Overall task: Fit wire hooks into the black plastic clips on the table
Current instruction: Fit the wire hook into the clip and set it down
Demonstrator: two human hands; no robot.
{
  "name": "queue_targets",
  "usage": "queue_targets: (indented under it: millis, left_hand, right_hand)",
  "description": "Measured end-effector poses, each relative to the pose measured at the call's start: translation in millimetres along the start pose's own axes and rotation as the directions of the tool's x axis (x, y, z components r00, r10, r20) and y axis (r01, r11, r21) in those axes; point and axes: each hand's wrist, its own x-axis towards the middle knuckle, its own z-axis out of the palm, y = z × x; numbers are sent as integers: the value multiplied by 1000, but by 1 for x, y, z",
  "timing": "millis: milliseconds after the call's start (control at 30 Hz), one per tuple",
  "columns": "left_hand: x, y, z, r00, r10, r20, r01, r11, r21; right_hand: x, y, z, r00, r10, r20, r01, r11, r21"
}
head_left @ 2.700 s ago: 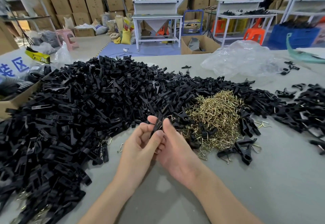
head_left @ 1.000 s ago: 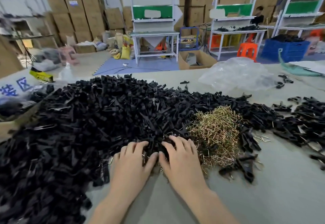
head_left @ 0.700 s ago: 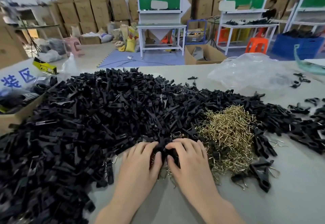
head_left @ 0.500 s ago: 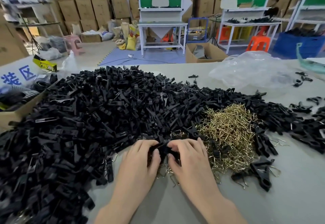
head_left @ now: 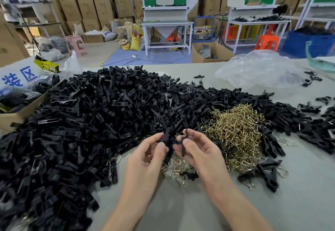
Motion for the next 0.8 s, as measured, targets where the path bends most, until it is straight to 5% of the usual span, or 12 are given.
queue_targets:
  millis: [167, 800]
  left_hand:
    - [-1, 1, 1, 999, -2, 37, 3, 1000, -21]
    - [-4, -8, 0, 989, 92, 119, -106, 987, 120]
  right_hand:
    - [2, 1, -2, 996, 79, 48, -83, 992, 95]
    - [3, 5, -7, 988, 62, 143, -61, 998, -11]
